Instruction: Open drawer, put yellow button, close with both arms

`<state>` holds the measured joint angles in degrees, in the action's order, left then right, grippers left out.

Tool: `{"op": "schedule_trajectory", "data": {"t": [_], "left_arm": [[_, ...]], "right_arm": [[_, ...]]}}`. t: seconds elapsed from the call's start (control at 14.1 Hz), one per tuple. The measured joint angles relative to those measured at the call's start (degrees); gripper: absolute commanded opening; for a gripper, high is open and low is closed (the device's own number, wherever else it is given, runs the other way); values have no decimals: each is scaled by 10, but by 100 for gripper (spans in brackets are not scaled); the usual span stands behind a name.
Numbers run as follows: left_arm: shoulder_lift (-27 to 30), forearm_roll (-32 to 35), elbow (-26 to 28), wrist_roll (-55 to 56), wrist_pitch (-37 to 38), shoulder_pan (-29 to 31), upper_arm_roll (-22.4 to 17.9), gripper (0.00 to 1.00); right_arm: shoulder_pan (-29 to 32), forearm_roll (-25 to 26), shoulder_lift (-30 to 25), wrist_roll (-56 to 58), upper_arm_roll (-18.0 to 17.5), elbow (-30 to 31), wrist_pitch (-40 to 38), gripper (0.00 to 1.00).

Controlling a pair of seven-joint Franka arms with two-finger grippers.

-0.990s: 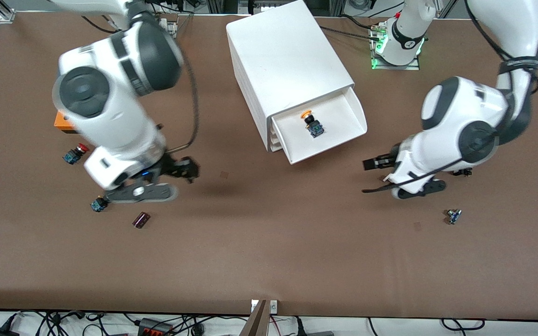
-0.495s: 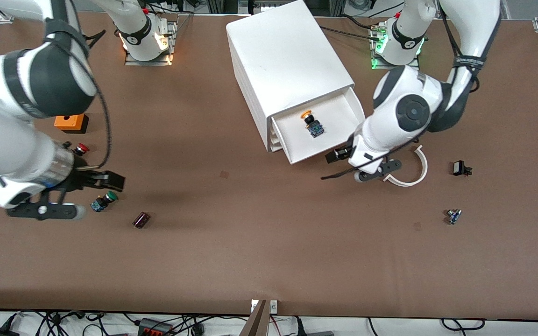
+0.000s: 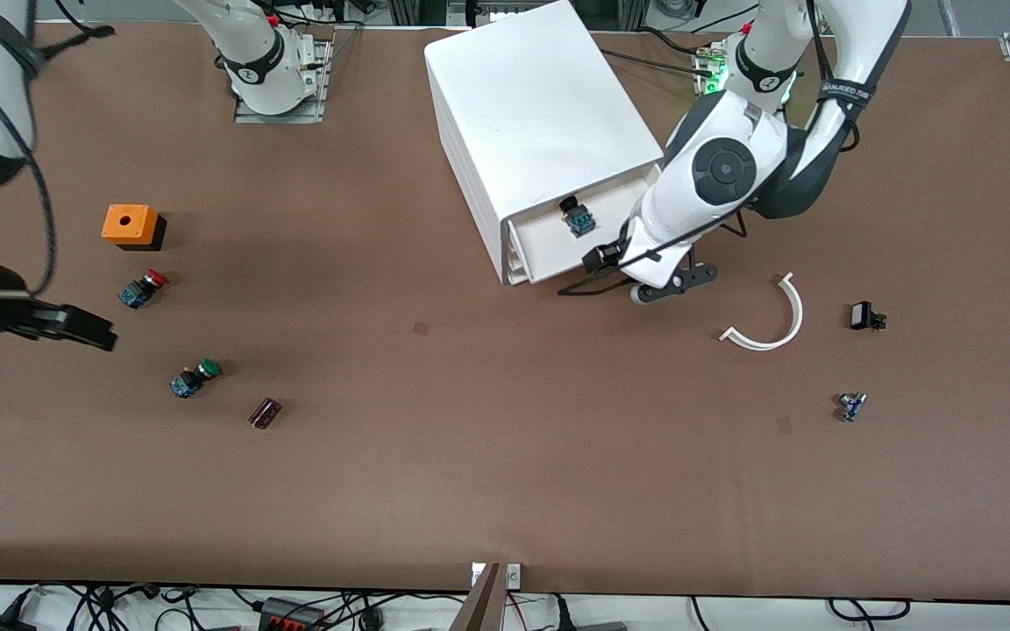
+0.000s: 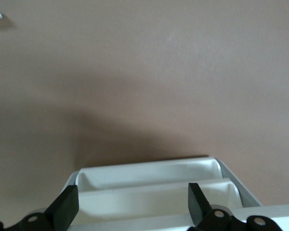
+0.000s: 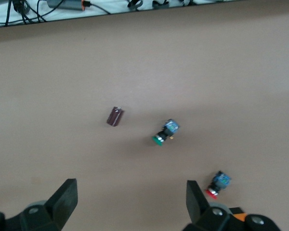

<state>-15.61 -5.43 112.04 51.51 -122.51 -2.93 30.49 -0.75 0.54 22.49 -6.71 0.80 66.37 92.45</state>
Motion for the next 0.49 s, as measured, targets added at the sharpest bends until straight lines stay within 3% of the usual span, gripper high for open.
{"op": "schedule_trajectory", "data": {"t": [0.49], "left_arm": [[9,0,22,48,0,1,61,100]], "right_arm": [[36,0,-91,67,-3,63,-37,100]]}}
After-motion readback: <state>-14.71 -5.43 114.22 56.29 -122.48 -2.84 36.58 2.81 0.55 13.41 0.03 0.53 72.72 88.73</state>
